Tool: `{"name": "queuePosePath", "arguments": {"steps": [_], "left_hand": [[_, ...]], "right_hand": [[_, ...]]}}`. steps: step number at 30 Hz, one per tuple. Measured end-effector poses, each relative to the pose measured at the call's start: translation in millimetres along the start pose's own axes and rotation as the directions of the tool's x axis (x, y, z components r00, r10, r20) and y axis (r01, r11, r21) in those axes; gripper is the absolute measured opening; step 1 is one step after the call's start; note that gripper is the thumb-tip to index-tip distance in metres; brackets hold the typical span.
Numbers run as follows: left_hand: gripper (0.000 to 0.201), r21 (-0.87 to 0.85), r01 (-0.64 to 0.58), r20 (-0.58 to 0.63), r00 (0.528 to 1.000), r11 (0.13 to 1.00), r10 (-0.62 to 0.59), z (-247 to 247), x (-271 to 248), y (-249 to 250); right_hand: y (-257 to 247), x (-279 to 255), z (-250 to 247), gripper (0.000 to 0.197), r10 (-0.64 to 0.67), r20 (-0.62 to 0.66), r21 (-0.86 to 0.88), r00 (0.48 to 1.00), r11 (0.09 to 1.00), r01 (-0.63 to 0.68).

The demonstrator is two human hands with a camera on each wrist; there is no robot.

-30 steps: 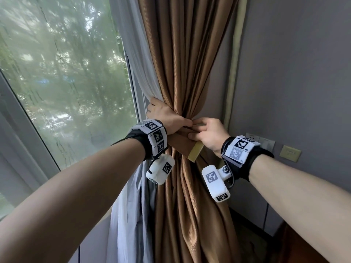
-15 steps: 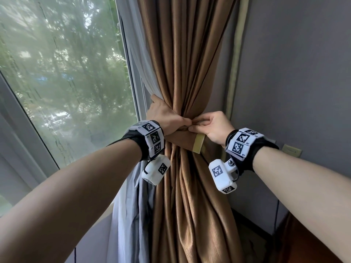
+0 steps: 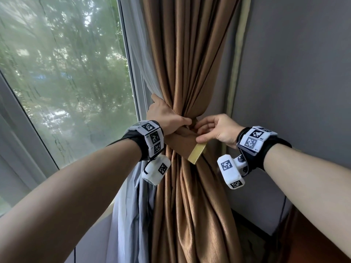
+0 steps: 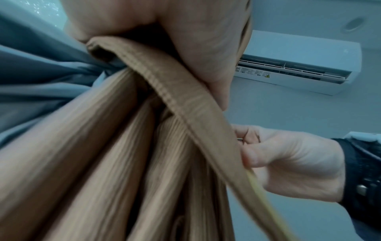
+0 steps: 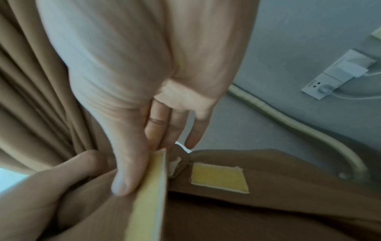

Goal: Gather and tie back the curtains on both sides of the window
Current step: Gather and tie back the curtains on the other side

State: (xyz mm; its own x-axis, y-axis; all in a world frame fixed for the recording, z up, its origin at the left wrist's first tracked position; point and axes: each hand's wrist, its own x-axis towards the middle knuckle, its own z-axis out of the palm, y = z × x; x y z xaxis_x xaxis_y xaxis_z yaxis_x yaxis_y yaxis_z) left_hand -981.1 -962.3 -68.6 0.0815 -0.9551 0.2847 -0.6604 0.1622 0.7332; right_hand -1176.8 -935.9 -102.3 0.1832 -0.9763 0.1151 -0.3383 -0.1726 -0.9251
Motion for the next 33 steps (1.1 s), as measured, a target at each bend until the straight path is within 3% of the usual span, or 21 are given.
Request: {"name": "queuePosePath", "arguments": {"steps": [4, 10, 15, 19, 22, 24, 28, 31, 33], "left_hand": [[0.104, -0.007, 0.008, -0.005, 1.0, 1.0, -0.008, 1, -1, 1], [0.1, -0.019, 0.017, -0.001, 1.0, 1.0, -0.017, 0, -2, 1], [0.099, -0.024, 0.019, -0.002, 1.0, 1.0, -0.019, 0, -2, 1], [0.097, -0.022, 0.013, -0.003, 1.0, 1.0, -0.014, 0, -3, 1], [0.097, -0.026, 0.018, -0.007, 1.0, 0.999, -0.018, 0, -3, 2], [0.094, -0.021, 0.029, -0.003, 1.0, 0.999, -0.029, 1, -4, 3], [0.094, 0.0, 0.057, -0.007, 0.998, 0.998, -0.057, 0, -4, 7], [0.099, 0.074, 0.088, 0.013, 0.996, 0.993, -0.09, -5, -6, 10], [0.105, 0.119, 0.104, 0.011, 0.994, 0.987, -0.106, -7, -8, 11]], "right_hand": [[0, 4, 2, 0.028, -0.029, -0.019, -0.145, 0.999, 0.989, 0.026], [3, 10, 8, 0.019, -0.03, -0.082, -0.169, 0.996, 0.986, 0.016], [1, 13, 8, 0.018, -0.058, -0.099, -0.291, 0.993, 0.956, 0.027], [-2, 9, 5, 0.015, -0.003, -0.155, -0.106, 0.988, 0.994, -0.014], [-13, 2, 5, 0.022, 0.09, -0.094, 0.154, 0.991, 0.985, -0.075], [-18, 0, 3, 0.026, 0.117, -0.069, 0.169, 0.991, 0.98, -0.104], [-26, -6, -1, 0.013, 0.159, 0.113, 0.024, 0.981, 0.986, -0.162], [-32, -12, -3, 0.007, 0.224, 0.28, -0.129, 0.934, 0.972, -0.195], [-34, -15, -2, 0.006, 0.267, 0.322, -0.212, 0.908, 0.955, -0.206]]}}
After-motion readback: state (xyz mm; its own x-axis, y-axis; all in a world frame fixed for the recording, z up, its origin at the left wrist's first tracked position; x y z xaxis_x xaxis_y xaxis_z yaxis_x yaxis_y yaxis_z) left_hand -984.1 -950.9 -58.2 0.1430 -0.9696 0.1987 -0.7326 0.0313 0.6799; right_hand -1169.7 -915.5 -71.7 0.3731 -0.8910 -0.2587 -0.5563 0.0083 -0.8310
